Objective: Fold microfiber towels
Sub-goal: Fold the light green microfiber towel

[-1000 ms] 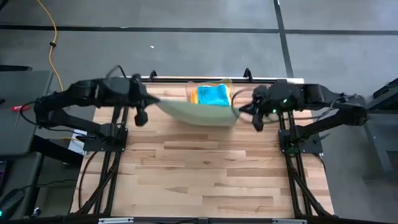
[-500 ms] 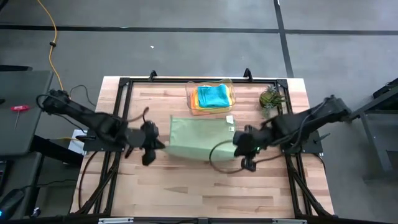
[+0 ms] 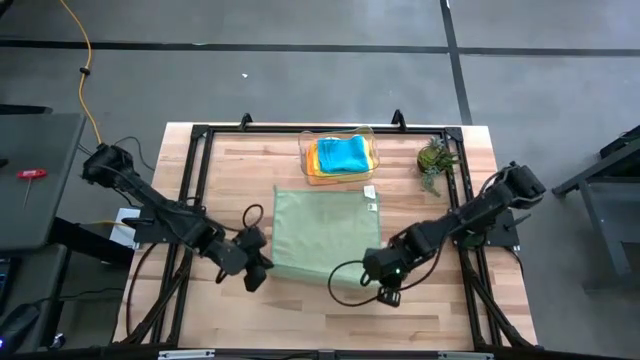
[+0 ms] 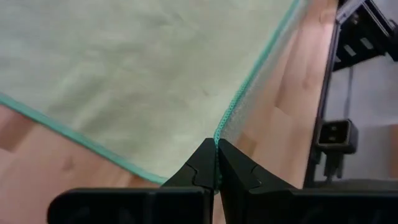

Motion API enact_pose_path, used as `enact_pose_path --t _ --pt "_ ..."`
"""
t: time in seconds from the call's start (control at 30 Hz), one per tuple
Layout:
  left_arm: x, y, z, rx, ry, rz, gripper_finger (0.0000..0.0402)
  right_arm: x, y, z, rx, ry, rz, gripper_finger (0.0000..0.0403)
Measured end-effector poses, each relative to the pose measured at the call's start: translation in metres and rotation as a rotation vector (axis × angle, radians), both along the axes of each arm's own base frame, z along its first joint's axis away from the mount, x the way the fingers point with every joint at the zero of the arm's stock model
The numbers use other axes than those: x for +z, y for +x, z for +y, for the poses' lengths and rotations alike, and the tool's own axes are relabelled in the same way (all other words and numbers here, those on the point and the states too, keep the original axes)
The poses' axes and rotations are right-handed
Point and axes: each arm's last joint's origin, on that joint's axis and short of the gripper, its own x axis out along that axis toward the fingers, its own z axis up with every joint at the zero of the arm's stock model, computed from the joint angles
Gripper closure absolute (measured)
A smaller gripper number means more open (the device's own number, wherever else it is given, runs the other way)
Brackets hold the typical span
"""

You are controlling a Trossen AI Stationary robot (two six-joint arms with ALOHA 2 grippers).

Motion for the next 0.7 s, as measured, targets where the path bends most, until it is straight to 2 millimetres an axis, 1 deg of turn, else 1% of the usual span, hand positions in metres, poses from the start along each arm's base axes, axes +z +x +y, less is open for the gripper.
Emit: enact_pose_path --t 0.07,0.13,0.2,0.27,0.4,0.5,0.57,0.7 --pt "-0.002 0.002 -0.006 -0.019 -0.028 -0.010 0.0401 -0.012 -0.005 0.002 -0.035 0.048 -0.012 0.0403" --pt "-0.003 0.004 -0.009 -0.027 -0.043 -0.020 0.0401 -0.018 -0.010 0.001 -0.056 0.063 -0.016 0.0403" --pt "-0.003 0.005 -0.008 -0.021 -0.042 -0.019 0.0401 -0.018 -0.012 -0.005 -0.070 0.062 -0.016 0.0403" --pt "-0.004 0.007 -0.002 0.012 -0.030 -0.013 0.0401 -0.013 -0.014 -0.014 -0.080 0.046 -0.030 0.0403" --pt "-0.001 0.010 0.018 0.070 0.021 -0.015 0.0401 0.004 -0.015 -0.040 -0.120 -0.066 -0.086 0.0403" --pt "-0.002 0.014 0.036 0.099 0.087 0.007 0.0401 0.010 -0.017 -0.065 -0.176 -0.164 -0.093 0.0403" --pt "-0.003 0.016 0.047 0.120 0.124 0.023 0.0401 0.009 -0.018 -0.080 -0.200 -0.212 -0.080 0.0403" --pt "-0.005 0.021 0.066 0.166 0.173 0.044 0.0401 -0.001 -0.018 -0.109 -0.256 -0.303 -0.055 0.0403"
